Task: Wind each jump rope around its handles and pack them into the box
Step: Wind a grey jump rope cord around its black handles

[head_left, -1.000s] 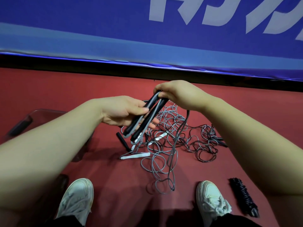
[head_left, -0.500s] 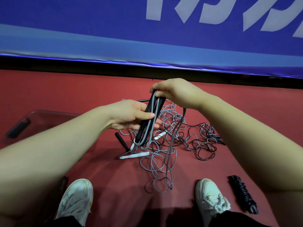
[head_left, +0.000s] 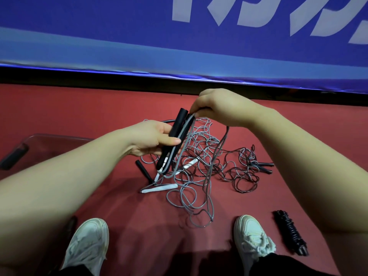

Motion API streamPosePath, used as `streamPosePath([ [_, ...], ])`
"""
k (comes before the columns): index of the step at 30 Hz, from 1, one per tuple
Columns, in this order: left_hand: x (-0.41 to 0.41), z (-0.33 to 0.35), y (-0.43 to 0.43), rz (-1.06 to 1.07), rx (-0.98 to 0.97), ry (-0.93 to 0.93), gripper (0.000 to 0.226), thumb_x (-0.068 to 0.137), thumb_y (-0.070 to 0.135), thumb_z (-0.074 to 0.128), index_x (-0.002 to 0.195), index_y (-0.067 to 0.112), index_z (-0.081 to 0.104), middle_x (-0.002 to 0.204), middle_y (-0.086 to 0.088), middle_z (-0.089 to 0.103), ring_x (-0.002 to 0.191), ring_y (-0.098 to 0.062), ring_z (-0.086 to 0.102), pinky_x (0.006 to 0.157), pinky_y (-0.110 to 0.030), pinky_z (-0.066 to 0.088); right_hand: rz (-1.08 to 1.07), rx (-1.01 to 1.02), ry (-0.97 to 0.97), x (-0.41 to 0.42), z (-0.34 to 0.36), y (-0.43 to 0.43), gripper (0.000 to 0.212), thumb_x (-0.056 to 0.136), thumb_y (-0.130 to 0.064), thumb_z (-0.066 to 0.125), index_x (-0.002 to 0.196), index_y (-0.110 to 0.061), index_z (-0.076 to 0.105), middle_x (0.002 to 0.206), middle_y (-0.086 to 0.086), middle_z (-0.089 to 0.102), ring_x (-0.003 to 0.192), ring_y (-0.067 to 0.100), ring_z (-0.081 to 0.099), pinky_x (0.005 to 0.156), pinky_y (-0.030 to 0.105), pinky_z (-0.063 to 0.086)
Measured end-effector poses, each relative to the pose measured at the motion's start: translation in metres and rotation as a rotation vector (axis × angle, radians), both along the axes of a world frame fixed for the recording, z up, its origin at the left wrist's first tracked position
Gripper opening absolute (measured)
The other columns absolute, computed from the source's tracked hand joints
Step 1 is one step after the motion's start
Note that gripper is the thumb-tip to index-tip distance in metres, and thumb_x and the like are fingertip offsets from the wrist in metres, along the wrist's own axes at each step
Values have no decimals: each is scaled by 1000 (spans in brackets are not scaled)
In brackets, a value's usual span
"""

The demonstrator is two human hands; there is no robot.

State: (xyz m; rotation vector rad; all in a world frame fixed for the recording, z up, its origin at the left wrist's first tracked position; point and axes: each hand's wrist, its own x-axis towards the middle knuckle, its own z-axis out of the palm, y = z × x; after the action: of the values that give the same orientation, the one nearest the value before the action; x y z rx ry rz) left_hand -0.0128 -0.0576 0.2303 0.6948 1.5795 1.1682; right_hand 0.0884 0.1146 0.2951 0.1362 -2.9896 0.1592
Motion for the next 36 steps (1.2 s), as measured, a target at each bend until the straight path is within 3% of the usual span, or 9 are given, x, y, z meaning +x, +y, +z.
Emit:
streamPosePath([
  [4, 1, 1, 0, -31, -34, -11, 13, 93, 3, 51, 92, 10, 62, 83, -2, 71, 71, -11, 70, 68, -23, 56, 8, -92, 76, -1, -2, -2, 19, 89, -14, 62, 105, -7, 68, 98, 5, 65, 92, 18, 57, 77, 20, 37],
  [8, 4, 3, 3, -37, -25, -6, 10, 91, 7, 54, 92, 12, 62, 81, 2, 74, 76, -8, 71, 73, -26, 55, -5, -187, 140, -1, -2, -4, 10, 87, -12, 65, 95, -7, 67, 87, -6, 61, 82, 9, 55, 71, 18, 40],
  [12, 5, 7, 5, 19, 27, -15, 13, 91, 6, 55, 93, 15, 64, 79, 3, 74, 71, -6, 70, 62, -19, 57, -116, -330, 164, 1, -5, -1, 5, 87, -13, 64, 90, -9, 65, 83, -8, 60, 78, 9, 54, 69, 9, 38],
  [15, 6, 9, 5, 23, 35, -1, 14, 91, 5, 55, 92, 16, 64, 76, 3, 73, 66, -6, 69, 56, -17, 55, -162, -388, 147, 1, -12, -2, 6, 91, -16, 60, 94, -11, 61, 82, -4, 60, 73, 10, 54, 65, 10, 38],
  [18, 6, 6, 4, 30, 40, -30, 14, 90, 4, 55, 92, 15, 63, 79, 2, 73, 71, -8, 69, 75, -27, 56, -176, -502, 95, -1, -20, -7, 1, 94, -14, 55, 94, -13, 54, 77, -5, 60, 60, 1, 49, 61, 11, 39],
  [21, 8, 6, 4, 36, 62, -114, 14, 91, 0, 52, 91, 10, 61, 80, -2, 73, 73, -12, 71, 75, -30, 57, -171, -605, 105, -3, -24, -12, 11, 94, -10, 54, 104, -11, 58, 75, -4, 59, 51, -3, 45, 56, 11, 39],
  [24, 10, 10, 4, 21, 63, -149, 14, 92, -1, 48, 94, 8, 59, 83, -5, 73, 77, -15, 72, 73, -31, 59, -168, -588, 105, -3, -24, -15, 25, 95, -6, 51, 117, -9, 62, 71, -18, 52, 49, -10, 48, 54, 5, 37],
  [30, 17, 11, 5, -11, 69, -194, 19, 94, -3, 47, 104, 11, 53, 100, -14, 70, 81, -19, 72, 66, -31, 60, -171, -501, 75, -5, -25, -16, 24, 95, -11, 53, 115, -9, 65, 71, -21, 52, 49, -9, 49, 55, 5, 37],
  [36, 13, 11, 3, -18, 44, -138, 15, 93, -2, 48, 94, 10, 56, 79, -4, 73, 73, -14, 72, 62, -26, 58, -195, -473, 165, -5, -20, -14, 14, 87, -12, 65, 98, -4, 69, 70, -14, 58, 52, -7, 52, 57, 5, 39],
])
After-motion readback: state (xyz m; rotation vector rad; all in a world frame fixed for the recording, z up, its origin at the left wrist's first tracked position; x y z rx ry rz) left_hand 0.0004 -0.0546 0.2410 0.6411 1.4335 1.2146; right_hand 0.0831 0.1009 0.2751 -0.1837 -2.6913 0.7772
